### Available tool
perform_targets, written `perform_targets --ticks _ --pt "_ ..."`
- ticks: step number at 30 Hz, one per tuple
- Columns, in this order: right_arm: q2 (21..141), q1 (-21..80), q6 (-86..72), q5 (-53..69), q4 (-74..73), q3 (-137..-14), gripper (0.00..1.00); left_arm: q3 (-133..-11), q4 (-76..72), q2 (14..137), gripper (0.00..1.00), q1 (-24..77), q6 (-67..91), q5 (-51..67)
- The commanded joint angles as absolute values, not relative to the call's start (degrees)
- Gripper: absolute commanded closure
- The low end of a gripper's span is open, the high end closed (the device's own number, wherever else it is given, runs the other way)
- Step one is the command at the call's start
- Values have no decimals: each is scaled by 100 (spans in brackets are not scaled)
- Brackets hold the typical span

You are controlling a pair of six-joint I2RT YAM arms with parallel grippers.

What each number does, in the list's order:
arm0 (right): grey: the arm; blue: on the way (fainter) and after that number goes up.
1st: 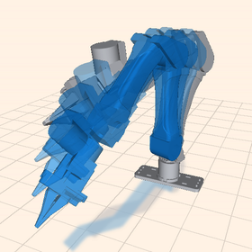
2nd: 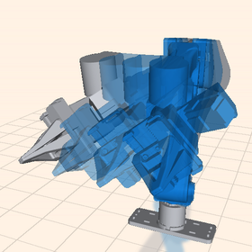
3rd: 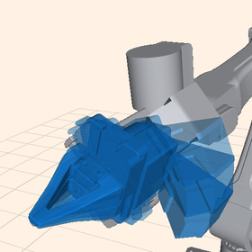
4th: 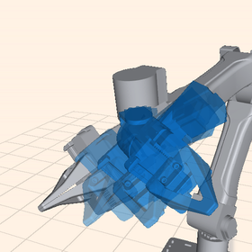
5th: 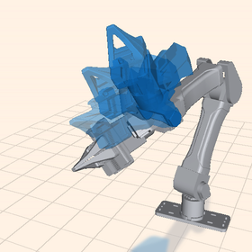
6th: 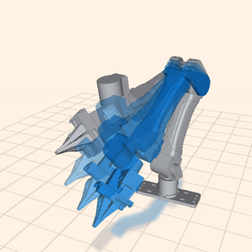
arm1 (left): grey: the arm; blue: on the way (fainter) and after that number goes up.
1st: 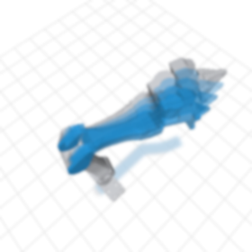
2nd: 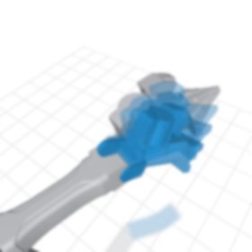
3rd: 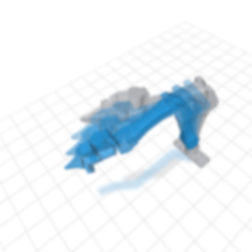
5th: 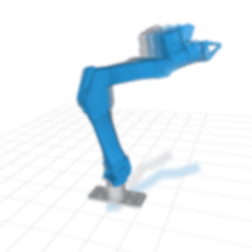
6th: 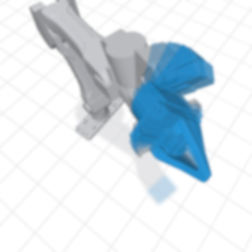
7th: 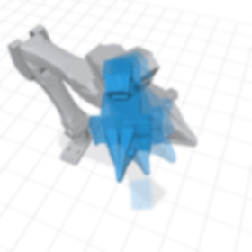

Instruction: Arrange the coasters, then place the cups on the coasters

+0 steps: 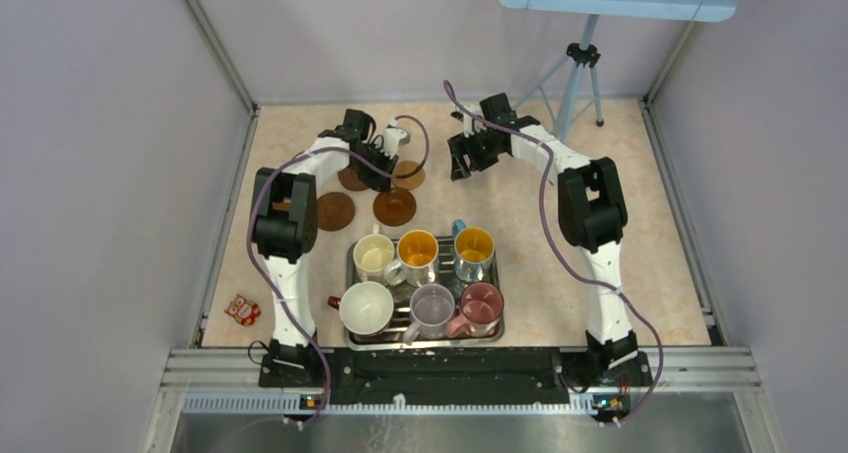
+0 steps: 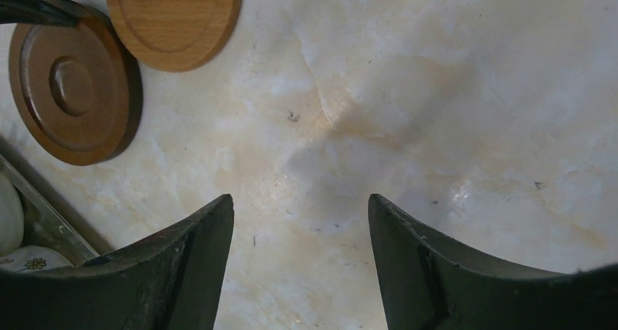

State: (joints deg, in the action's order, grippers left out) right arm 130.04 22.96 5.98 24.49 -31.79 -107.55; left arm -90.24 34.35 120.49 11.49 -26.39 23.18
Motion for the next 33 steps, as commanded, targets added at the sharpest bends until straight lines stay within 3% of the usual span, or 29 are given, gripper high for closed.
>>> perform_targets --ticks 1,6,16,19,28,33 --pt "12804 2177 525 2553 -3097 -10723 33 -9438 3233 12569 80 1403 -2268 2473" --pt "12840 2162 562 2466 -3089 -10716 34 -10035 3194 12898 87 1538 -1725 2790" --pt "12939 2164 475 2058 -3032 -10723 34 -10505 2572 13198 86 1871 -948 3377" --pt "12959 2162 438 2015 -2976 -10662 34 -10524 2378 13165 80 1865 -687 3506" --pt "12917 2260 529 2094 -2812 -10375 34 -9989 1939 12353 42 1772 -900 3057" --pt "12857 2382 673 1864 -2596 -10128 34 -9993 2043 12333 36 1571 -932 2929"
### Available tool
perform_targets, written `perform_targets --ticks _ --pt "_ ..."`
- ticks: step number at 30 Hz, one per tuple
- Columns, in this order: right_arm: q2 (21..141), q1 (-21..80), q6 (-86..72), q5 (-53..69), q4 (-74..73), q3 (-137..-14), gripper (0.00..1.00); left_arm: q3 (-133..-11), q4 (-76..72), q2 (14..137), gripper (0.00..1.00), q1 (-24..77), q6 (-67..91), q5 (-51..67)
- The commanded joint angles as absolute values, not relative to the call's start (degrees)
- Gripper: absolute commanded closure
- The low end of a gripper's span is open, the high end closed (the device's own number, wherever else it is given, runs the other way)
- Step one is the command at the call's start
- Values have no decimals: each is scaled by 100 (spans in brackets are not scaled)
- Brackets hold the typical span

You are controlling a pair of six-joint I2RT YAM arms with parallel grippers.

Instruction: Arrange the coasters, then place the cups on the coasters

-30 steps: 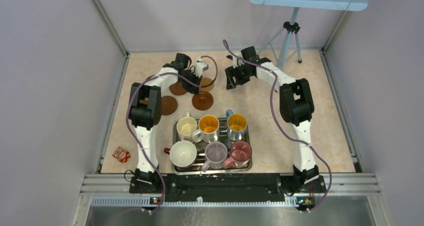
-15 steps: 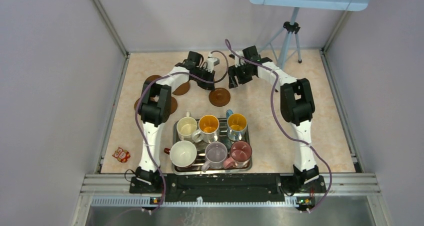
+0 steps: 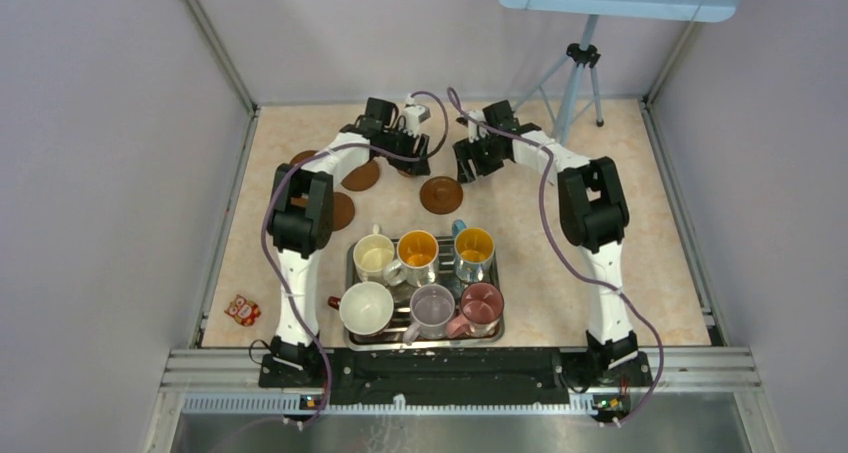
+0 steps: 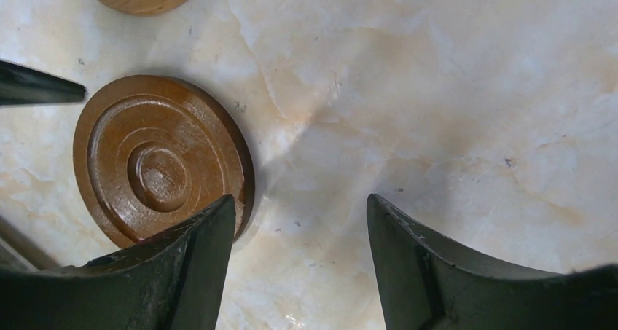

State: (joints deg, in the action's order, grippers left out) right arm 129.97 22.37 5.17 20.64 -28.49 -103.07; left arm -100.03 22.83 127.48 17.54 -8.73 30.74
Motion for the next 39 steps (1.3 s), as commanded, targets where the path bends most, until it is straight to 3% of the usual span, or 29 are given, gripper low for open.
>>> perform_targets --ticks 1,20,25,30,39 --pt "12863 2407 687 1784 -2557 -10113 35 -9994 2068 12350 36 1554 -961 2852" --pt "12662 2485 591 1651 -2262 -9855 37 -10309 1887 12959 36 1336 -838 2031" --pt "12511 2248 244 1937 -2206 -9983 37 -10599 1911 13319 42 1336 -630 2141" --pt "12287 1938 44 2008 -2167 -9925 37 -10976 1776 13683 55 1411 -251 2627" --pt "11740 1394 77 1724 -2103 -9342 37 -12173 1732 14523 68 2182 268 3160"
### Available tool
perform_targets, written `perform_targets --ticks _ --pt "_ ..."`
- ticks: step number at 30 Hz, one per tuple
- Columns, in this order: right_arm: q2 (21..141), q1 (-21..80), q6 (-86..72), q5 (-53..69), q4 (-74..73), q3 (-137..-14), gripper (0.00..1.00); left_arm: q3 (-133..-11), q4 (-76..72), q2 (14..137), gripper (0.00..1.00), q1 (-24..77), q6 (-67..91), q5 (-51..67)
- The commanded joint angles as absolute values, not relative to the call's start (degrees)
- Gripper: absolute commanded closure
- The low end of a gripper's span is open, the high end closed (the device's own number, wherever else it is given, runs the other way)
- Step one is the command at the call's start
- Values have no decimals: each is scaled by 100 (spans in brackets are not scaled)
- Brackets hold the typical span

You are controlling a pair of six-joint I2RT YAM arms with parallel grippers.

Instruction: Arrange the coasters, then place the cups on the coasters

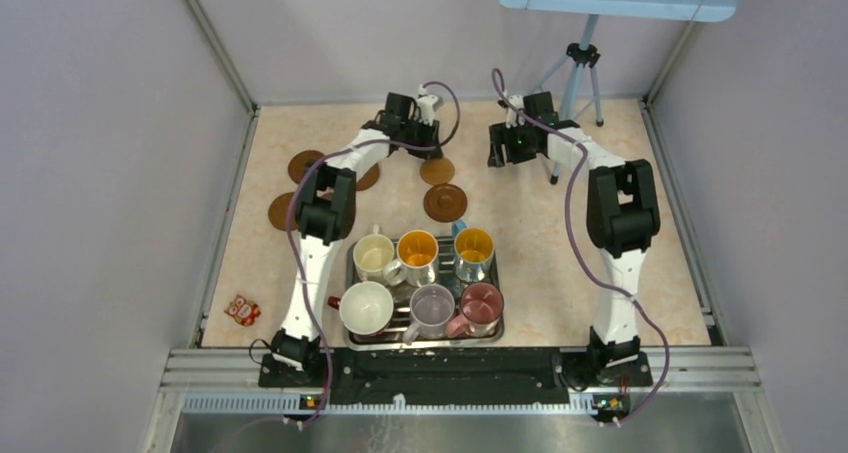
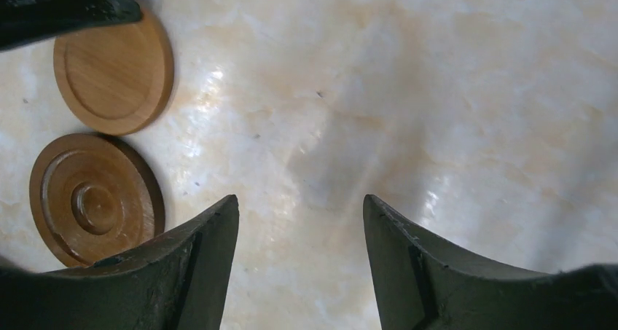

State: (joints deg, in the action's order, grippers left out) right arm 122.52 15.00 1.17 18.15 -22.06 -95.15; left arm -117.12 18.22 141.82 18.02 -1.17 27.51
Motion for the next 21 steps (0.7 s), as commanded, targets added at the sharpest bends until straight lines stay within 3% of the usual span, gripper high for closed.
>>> perform_targets --ticks 1,6,10,14,21 --pt "11710 1377 125 1695 -2095 -9282 37 -12252 1705 14588 68 2273 294 3171" --pt "11630 1377 202 1708 -2063 -9112 37 -12598 1509 14798 65 2653 448 3382" --pt "11699 1398 135 1795 -1998 -9132 37 -12712 1286 14547 48 2521 739 3397" --pt "11808 1492 44 1750 -1835 -9237 37 -11956 754 13627 37 2038 991 3356" --pt "12287 2088 44 1273 -1757 -9798 37 -10574 861 12313 34 1231 840 3461"
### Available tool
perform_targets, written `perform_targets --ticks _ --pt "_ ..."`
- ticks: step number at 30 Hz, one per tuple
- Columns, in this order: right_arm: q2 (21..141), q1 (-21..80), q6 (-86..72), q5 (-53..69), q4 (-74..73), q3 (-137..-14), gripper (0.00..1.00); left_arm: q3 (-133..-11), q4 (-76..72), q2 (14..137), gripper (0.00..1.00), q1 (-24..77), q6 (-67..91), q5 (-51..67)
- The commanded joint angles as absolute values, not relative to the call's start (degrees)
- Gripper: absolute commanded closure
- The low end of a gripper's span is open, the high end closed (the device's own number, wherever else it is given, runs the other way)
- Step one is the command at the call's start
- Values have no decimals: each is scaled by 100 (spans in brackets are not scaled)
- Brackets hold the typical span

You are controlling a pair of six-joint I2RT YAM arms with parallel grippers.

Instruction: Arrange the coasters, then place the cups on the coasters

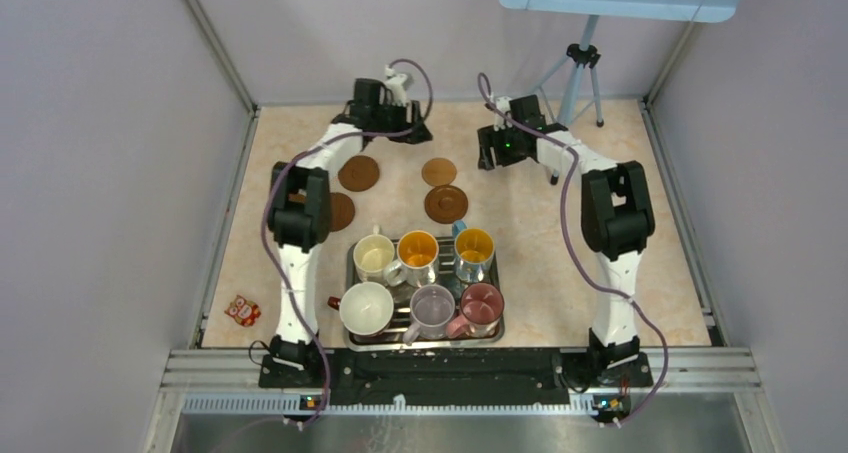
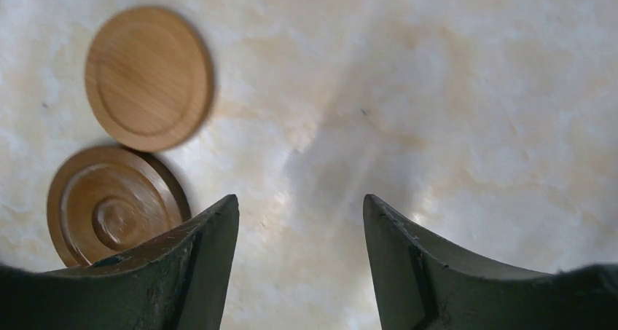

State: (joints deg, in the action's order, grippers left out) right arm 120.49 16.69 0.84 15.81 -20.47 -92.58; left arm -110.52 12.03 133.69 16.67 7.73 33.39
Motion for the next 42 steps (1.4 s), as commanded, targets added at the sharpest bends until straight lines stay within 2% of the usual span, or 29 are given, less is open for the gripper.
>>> perform_targets --ticks 1,13,20,24,28,42 --pt "12374 2179 56 1167 -1758 -9893 37 -10351 857 12184 34 1128 809 3472" --pt "13294 2764 184 481 -1952 -10844 38 -8808 1003 11227 31 826 167 3756" --pt "13549 2724 311 104 -2229 -10917 49 -8488 1528 10949 31 817 -233 3847" --pt "13268 2492 252 318 -2223 -10456 57 -8277 1510 10870 30 820 -363 3832" --pt "12858 2289 406 384 -2118 -9776 60 -8240 1570 10962 30 875 -473 3886" --pt "11766 1569 969 292 -1991 -8161 61 -8350 2004 11494 29 2039 -1305 3366"
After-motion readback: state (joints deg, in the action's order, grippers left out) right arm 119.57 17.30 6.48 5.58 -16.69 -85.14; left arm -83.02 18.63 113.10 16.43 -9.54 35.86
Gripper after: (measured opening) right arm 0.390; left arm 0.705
